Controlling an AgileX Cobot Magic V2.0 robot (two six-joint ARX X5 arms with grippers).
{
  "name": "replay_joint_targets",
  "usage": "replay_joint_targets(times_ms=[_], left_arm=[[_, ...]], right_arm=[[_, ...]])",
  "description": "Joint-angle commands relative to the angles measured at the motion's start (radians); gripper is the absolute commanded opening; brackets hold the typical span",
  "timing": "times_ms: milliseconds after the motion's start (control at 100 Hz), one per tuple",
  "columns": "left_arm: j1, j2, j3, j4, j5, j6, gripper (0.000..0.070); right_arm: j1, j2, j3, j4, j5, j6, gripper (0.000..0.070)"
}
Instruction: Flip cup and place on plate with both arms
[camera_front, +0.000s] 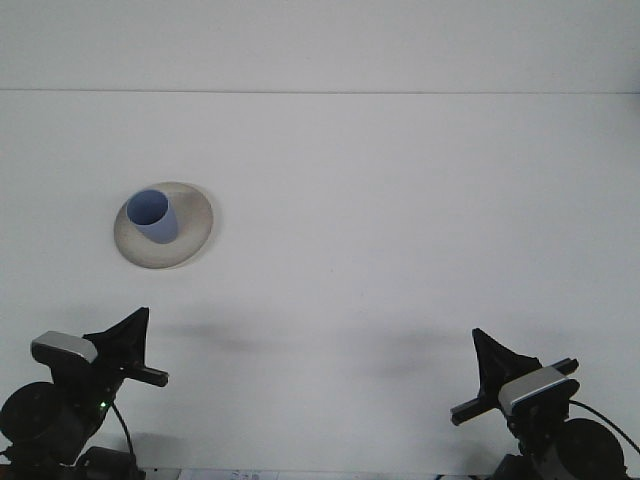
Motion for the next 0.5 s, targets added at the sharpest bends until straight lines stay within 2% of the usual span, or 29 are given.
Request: replay_joint_targets(times_ms=[0, 130, 240, 490], left_arm=[[0.024, -0.030, -0.083, 0.078, -0.040, 0.125, 0.0013], [0.068, -0.124, -0.276, 0.215, -0.122, 0.205, 0.0013], [0.095, -0.185, -0.405, 0.293, -0.169, 0.202, 0.0013], [0.114, -0.228, -0.542, 0.369, -0.180, 0.190, 0.0013]], right_arm=[[0.009, 0.004, 0.003, 0.010, 0.002, 0.010, 0.0007], [0.009, 0.004, 0.003, 0.010, 0.002, 0.010, 0.0007], [0.009, 0.004, 0.003, 0.010, 0.002, 0.010, 0.0007], [0.009, 0.004, 0.003, 0.010, 0.002, 0.010, 0.0007]])
